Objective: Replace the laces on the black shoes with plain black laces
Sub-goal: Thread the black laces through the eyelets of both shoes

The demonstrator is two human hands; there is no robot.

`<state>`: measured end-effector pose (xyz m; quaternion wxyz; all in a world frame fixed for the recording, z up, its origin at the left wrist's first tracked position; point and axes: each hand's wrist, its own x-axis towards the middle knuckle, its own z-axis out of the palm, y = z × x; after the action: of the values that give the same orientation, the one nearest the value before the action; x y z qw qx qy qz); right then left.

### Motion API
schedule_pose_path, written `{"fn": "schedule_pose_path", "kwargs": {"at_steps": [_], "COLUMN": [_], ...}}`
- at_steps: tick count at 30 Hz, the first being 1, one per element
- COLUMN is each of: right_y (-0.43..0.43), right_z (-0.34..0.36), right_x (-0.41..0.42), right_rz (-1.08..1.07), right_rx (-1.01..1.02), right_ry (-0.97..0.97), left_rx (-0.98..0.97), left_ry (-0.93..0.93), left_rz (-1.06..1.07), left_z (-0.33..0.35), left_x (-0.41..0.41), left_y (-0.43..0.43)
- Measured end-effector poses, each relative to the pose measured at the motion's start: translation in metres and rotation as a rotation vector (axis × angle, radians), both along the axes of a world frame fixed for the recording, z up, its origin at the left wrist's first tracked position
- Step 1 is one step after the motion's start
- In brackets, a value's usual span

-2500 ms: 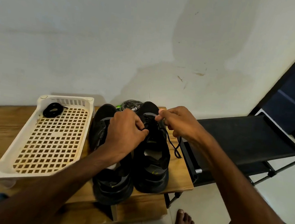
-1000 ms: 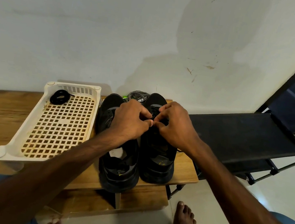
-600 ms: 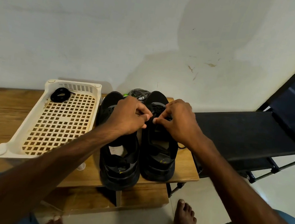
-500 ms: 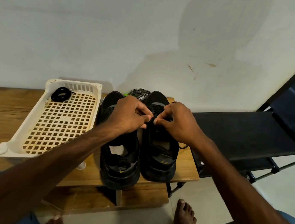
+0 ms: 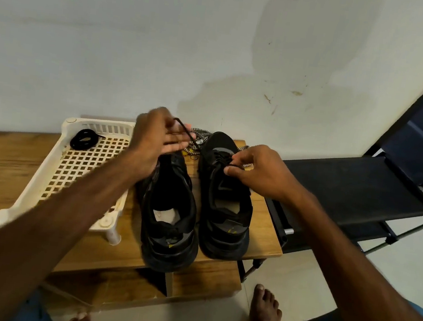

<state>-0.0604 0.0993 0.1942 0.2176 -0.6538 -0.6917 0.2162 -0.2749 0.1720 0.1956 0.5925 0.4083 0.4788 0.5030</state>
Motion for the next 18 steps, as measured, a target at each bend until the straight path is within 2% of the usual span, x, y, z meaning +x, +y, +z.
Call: {"fn": "schedule_pose_path", "kwargs": {"at_steps": [2, 3, 4, 5, 7, 8, 10, 12, 15, 17, 18], "right_y": [-0.003, -0.003, -0.004, -0.004, -0.003, -0.003, -0.003, -0.003, -0.004, -0.005, -0.004], "right_z": [0.008, 0.011, 0.013, 0.014, 0.013, 0.012, 0.009, 0.008, 0.003, -0.001, -0.002], "right_x": [0.01, 0.015, 0.019, 0.021, 0.019, 0.018, 0.014, 0.013, 0.01, 0.009, 0.008], "right_rz": [-0.009, -0.016, -0.032, -0.058, -0.088, -0.082, -0.045, -0.005, 0.003, -0.006, -0.011], "right_rx": [0.032, 0.056, 0.076, 0.086, 0.088, 0.088, 0.086, 0.069, 0.029, 0.018, 0.007], "right_ry": [0.037, 0.073, 0.134, 0.212, 0.334, 0.368, 0.383, 0.306, 0.154, 0.081, 0.044], "left_rx": [-0.122, -0.151, -0.131, -0.035, 0.347, 0.498, 0.624, 0.693, 0.741, 0.738, 0.681], "left_ry": [-0.298, -0.341, -0.263, -0.009, 0.756, 1.026, 1.275, 1.309, 1.175, 0.976, 0.795], "left_rz": [-0.012, -0.039, -0.092, -0.165, -0.34, -0.386, -0.441, -0.432, -0.35, -0.275, -0.244], "left_z": [0.006, 0.008, 0.008, 0.008, 0.003, -0.003, -0.01, -0.01, -0.001, 0.008, 0.011], "left_x": [-0.013, -0.015, -0.014, -0.01, 0.001, 0.006, 0.011, 0.011, 0.006, 0.003, 0.001], "left_y": [0.007, 0.009, 0.008, 0.005, -0.005, -0.01, -0.024, -0.03, -0.021, -0.016, -0.013]}}
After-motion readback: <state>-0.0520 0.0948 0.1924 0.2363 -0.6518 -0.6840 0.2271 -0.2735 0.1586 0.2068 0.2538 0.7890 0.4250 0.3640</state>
